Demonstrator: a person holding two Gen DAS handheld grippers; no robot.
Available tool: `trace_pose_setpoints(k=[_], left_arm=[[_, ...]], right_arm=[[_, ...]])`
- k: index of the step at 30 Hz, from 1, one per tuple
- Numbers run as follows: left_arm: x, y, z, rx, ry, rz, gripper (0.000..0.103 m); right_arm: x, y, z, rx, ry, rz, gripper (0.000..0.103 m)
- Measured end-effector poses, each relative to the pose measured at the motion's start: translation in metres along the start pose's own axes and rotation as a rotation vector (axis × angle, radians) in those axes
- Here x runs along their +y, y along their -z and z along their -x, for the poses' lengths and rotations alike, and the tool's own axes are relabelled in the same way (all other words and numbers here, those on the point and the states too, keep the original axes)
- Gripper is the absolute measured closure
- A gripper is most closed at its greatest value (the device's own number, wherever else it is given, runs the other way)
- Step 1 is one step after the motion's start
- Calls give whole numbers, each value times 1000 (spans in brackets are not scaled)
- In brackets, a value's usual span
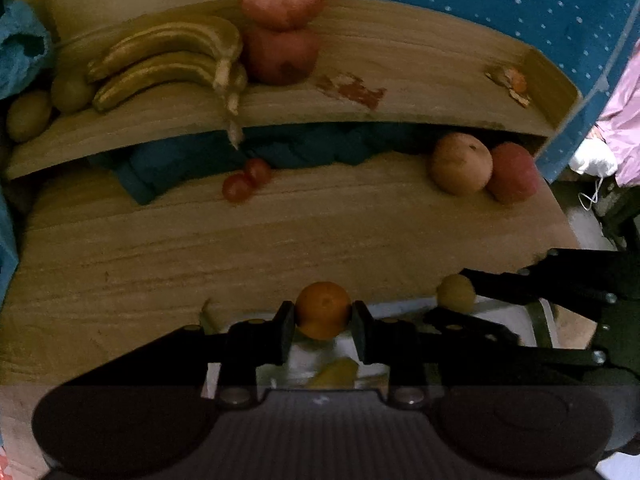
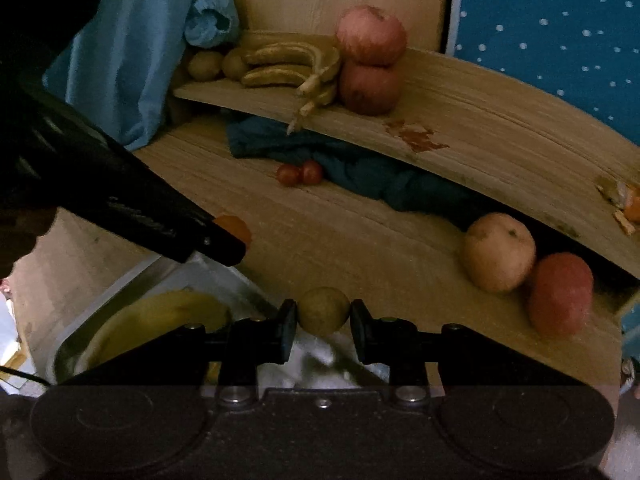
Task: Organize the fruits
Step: 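Carry the orange with the left tool while the right tool carries the kiwi over the tray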
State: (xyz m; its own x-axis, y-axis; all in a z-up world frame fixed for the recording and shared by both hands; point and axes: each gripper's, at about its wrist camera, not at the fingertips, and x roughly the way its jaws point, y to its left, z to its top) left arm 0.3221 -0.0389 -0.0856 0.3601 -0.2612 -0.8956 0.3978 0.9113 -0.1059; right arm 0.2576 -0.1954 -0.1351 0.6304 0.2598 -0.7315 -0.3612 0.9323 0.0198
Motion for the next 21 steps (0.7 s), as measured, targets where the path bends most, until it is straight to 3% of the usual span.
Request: trace_pose_setpoints(k=[21], left_arm=[[-29,41,10,72,47,-100,69]], right_arm=[[9,40,45,34,36,-83,72]])
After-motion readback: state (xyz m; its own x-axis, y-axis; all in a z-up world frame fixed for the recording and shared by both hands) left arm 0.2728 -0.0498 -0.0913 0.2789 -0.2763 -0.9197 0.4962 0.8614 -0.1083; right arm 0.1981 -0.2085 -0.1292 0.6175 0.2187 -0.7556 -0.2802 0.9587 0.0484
